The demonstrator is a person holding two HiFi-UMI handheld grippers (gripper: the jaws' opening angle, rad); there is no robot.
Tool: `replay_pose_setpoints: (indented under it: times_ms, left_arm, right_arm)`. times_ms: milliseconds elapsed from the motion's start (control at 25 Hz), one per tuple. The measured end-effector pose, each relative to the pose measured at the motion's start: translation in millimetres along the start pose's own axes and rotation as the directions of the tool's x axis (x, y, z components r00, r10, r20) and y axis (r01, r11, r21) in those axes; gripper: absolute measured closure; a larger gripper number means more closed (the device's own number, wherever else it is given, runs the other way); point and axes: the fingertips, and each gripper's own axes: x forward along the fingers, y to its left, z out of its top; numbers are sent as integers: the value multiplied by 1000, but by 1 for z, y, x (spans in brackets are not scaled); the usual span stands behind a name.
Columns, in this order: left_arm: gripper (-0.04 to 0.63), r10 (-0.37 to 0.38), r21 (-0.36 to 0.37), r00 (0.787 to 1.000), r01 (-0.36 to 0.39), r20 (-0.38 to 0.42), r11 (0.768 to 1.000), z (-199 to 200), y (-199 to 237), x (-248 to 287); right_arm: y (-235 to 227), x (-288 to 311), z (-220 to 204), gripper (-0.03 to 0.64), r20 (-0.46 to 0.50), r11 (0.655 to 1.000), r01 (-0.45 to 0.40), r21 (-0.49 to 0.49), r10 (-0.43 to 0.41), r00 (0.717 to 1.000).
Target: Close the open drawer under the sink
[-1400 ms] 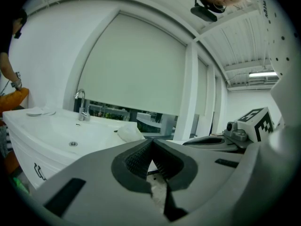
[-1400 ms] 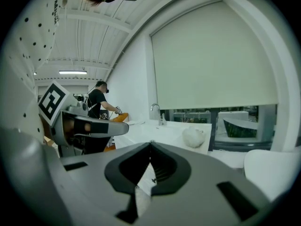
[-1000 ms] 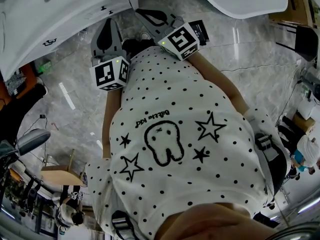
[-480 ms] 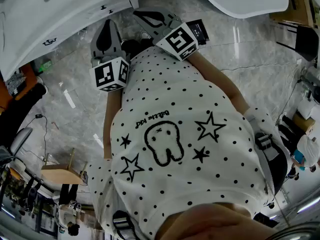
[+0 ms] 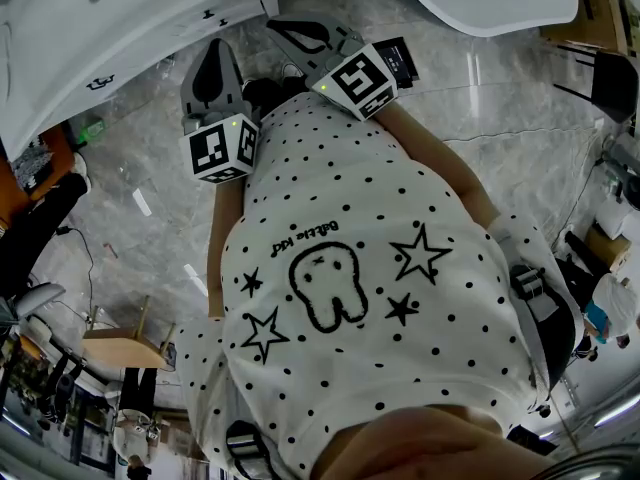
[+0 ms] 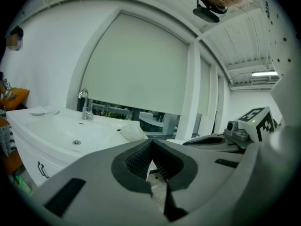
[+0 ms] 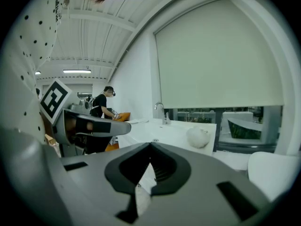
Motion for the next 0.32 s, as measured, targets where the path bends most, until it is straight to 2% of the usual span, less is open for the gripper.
replay_pose_setpoints:
  times_ms: [320]
  left_arm:
    - [591,3,3,1000,-3,9,1000,4,-6,-9]
  right_arm:
    - [5,-9,4,603,5,1000,3,-12,-3,1000]
